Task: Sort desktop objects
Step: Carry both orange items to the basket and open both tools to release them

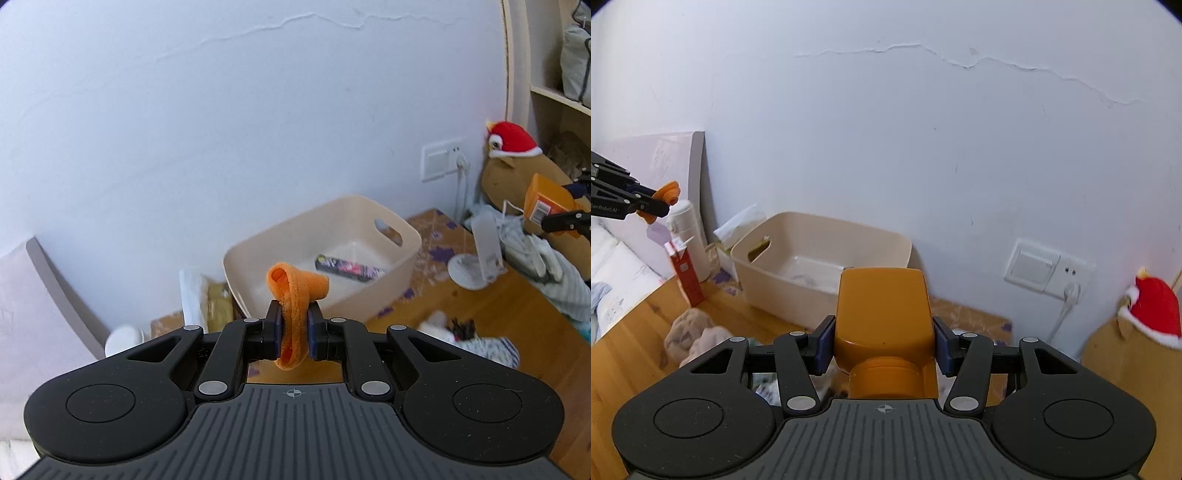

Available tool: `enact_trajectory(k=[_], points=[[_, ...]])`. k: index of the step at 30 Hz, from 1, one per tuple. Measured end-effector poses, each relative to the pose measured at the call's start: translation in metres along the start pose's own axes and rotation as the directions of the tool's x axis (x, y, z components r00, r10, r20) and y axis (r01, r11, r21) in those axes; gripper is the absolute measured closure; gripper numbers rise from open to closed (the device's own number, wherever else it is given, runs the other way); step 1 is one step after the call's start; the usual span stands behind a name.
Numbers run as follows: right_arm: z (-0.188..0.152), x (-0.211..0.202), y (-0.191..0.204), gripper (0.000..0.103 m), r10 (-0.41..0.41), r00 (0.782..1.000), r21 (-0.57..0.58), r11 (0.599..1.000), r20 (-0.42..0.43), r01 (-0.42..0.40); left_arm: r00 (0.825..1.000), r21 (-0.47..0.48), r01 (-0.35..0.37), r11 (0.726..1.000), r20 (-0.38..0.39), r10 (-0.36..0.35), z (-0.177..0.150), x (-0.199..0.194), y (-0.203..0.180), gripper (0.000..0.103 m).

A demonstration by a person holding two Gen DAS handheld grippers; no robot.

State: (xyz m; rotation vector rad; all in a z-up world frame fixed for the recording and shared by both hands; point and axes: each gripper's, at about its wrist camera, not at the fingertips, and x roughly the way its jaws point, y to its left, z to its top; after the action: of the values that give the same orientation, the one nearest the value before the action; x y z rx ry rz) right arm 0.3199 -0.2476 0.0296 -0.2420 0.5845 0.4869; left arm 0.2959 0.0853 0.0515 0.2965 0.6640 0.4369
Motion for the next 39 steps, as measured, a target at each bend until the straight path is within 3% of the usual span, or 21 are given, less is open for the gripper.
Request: enact_trajectory(k=[7,19,24,36,39], points=[[0.022,0.037,-0.006,0.053,0.004,1.000,0.003,1.000,0.022,-0.004,1.000,-0.031,0.001,1.000,0.026,0.000,0.029,0.032,0.010,0.090],[0.053,0.130,0.011,0.053,0.018,0.999,0.017,1.000,0.031,-0.018,0.997,-0.095,-0.002,0.995,-0.080,-0.006,0.041,0.131,0.010,0.090],[0.052,0.172,0.027,0.053,0.019,1.000,0.013,1.000,0.014,-0.019,0.986,-0.143,-0.044,0.989,-0.165,0.020,0.030,0.178,0.014,0.090],[0.034,0.253,0.056,0.053,0.037,0.993,-0.054,0.998,-0.109,-0.043,0.941,-0.244,-0.064,0.968,-0.337,-0.023,-0.004,0.248,0.033,0.090],[0.028,0.261,0.056,0.053,0.038,0.990,-0.072,0.996,-0.134,-0.048,0.929,-0.267,-0.049,0.963,-0.367,-0.054,-0.009,0.265,0.022,0.090]])
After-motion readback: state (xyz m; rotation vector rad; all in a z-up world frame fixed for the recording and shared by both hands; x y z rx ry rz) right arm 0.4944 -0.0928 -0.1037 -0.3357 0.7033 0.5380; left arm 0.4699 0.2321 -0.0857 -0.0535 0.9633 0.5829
